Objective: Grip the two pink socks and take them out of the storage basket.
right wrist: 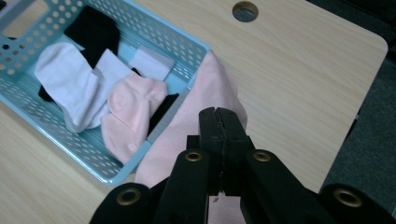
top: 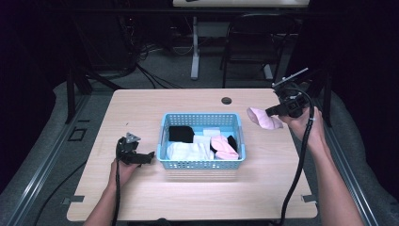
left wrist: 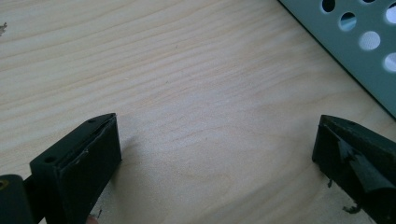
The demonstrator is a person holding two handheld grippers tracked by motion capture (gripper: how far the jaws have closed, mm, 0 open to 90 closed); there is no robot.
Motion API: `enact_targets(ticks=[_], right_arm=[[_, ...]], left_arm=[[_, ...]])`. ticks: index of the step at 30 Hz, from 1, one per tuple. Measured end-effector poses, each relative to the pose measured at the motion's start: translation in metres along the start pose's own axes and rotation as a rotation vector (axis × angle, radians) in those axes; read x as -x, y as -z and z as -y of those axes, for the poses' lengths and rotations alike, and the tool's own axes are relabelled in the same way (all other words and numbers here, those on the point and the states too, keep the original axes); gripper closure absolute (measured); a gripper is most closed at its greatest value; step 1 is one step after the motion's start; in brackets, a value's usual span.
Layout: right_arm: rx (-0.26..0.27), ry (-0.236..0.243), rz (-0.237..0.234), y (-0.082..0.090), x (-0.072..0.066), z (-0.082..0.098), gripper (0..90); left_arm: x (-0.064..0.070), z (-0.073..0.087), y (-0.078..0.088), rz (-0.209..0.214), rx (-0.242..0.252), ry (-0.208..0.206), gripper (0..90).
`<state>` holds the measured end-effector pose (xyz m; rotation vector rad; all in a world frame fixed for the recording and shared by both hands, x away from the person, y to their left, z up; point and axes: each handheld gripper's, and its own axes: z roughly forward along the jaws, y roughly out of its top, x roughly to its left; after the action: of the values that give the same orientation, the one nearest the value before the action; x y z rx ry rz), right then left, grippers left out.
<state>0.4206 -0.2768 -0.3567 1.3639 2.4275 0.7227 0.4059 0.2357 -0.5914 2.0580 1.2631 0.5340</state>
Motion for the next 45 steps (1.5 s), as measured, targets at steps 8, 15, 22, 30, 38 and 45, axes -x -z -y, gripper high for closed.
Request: enact_targets(ticks=[8,15,22,30,38,45], right_arm=[[-0.053,-0.035,0.008,-0.016,0.014,0.017,90.0],[-0.103,-0.074,0.004,-0.043,0.022,0.030,90.0],[-0.180,-0.080,0.022,-0.073,0.023,0.048,90.0],[-0.228,-0.111,-0.013,-0.099,0.028,0.067,89.8],[-0.224,-0.139,-0.051,-0.104,0.032,0.073,63.3],[-0.152,-0.146,-0.054,-0.087,0.031,0.068,28.5]], left_arm=[[0.000,0.000,0.000,0.000,0.000,0.000,1.1],[0.000,0.000,0.000,0.000,0.000,0.000,1.1],[0.000,0.000,0.000,0.000,0.000,0.000,1.1],[0.000,0.000,0.000,-0.001,0.000,0.000,1.1],[0.000,0.000,0.000,-0.001,0.000,0.000,1.1],[0.000,0.000,0.000,0.000,0.000,0.000,1.1]])
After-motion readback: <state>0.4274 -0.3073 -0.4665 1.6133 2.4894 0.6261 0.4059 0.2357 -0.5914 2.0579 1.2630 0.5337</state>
